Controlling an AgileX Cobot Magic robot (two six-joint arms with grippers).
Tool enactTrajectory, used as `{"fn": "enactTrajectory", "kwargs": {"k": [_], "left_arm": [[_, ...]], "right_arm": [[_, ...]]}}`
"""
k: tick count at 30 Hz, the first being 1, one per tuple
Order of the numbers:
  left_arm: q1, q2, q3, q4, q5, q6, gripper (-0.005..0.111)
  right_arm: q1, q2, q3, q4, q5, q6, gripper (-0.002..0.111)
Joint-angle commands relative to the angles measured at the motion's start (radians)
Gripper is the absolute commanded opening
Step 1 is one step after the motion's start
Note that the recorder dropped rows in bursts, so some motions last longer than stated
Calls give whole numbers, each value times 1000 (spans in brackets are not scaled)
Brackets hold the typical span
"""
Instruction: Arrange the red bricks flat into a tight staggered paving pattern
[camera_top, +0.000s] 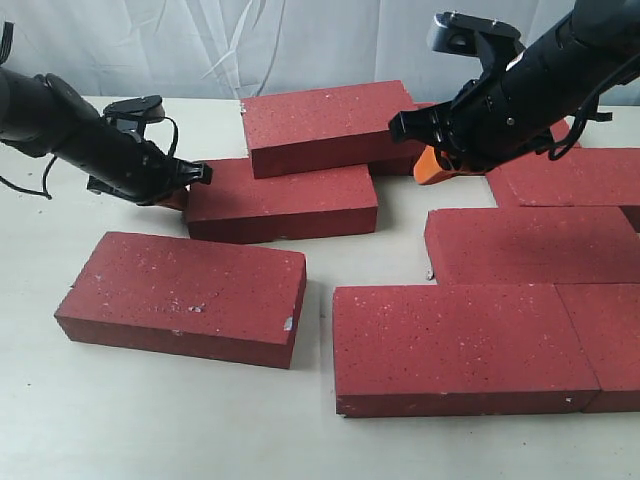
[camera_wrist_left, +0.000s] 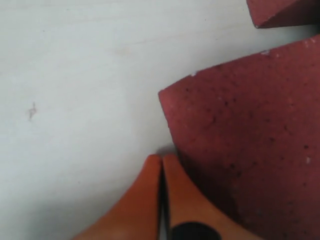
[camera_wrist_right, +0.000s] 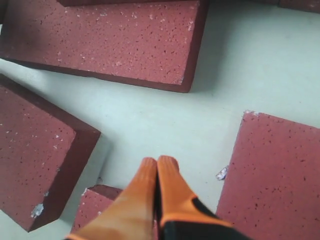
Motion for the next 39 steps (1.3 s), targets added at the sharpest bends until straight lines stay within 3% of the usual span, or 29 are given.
{"fn": "enactTrajectory", "kwargs": {"k": [1, 7, 17, 39], "left_arm": [[35, -35, 1, 22, 13, -39, 0], [49, -79, 1, 46, 57, -65, 0], [-4, -82, 1, 77, 49, -118, 0], [-74, -15, 1, -82, -3, -25, 0]], "right_arm": [[-4, -8, -6, 1, -5, -1, -1], [-4, -8, -6, 3, -7, -1, -1], [-4, -8, -6, 5, -5, -1, -1], [-4, -8, -6, 9, -5, -1, -1]]}}
